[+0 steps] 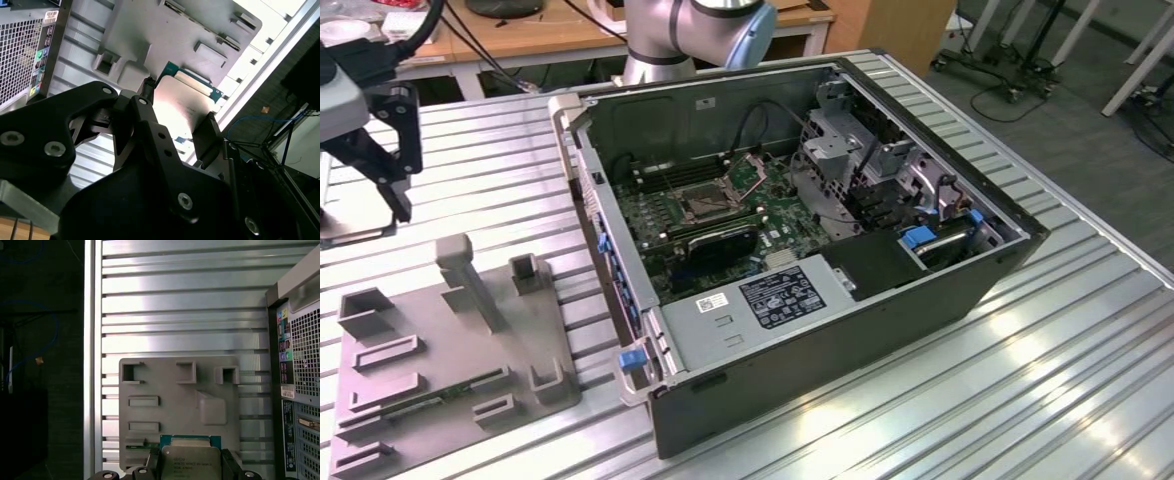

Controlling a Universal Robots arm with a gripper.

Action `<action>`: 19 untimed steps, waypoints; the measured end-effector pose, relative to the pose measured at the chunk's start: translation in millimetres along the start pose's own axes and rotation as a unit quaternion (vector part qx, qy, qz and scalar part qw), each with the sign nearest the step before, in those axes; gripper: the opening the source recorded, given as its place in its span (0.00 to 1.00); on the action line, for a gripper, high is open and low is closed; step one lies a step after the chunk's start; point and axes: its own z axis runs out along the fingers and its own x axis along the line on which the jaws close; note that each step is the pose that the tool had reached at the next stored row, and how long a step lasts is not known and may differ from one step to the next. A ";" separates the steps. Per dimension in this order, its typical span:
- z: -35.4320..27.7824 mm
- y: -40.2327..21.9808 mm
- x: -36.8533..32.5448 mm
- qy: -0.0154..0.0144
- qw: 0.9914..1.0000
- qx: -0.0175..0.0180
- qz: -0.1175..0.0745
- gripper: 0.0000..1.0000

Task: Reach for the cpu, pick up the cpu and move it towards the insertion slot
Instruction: 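Pick up the cpu and move it towards the insertion slot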

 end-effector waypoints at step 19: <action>0.2 0.3 -11.4 0.000 1.000 0.000 0.000 0.55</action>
